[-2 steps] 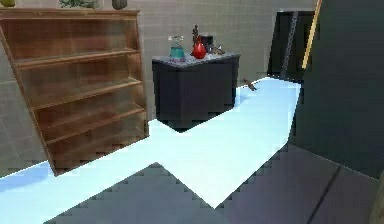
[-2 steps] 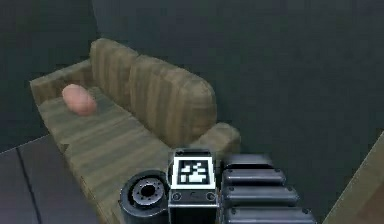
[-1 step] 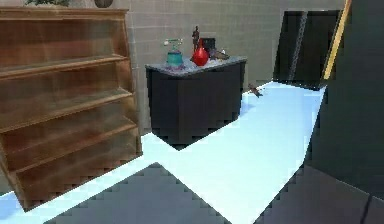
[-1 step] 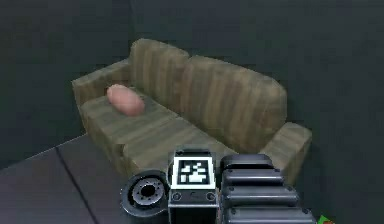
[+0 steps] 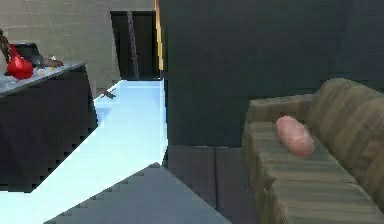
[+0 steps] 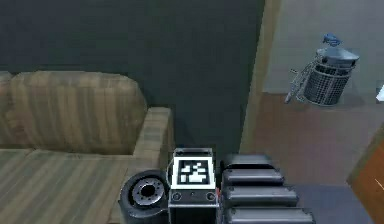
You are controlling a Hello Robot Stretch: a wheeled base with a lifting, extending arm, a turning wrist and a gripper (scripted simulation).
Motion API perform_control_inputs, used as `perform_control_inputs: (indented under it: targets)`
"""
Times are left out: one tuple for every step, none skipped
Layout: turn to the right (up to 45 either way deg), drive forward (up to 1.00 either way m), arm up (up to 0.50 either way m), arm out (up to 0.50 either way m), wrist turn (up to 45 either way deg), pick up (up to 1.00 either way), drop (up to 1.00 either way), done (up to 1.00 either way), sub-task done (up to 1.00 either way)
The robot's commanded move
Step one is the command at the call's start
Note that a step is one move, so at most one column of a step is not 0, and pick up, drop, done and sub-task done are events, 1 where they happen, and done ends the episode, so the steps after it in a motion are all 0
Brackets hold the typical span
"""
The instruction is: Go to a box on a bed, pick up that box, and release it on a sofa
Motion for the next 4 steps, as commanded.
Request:
perform_control_inputs:
  targets:
    - [0.0,1.0,0.0,0.0,0.0,0.0,0.0,0.0,0.0]
    - [45.0,0.0,0.0,0.0,0.0,0.0,0.0,0.0,0.0]
    - [42.0,0.0,0.0,0.0,0.0,0.0,0.0,0.0,0.0]
    - [-45.0,0.0,0.0,0.0,0.0,0.0,0.0,0.0,0.0]
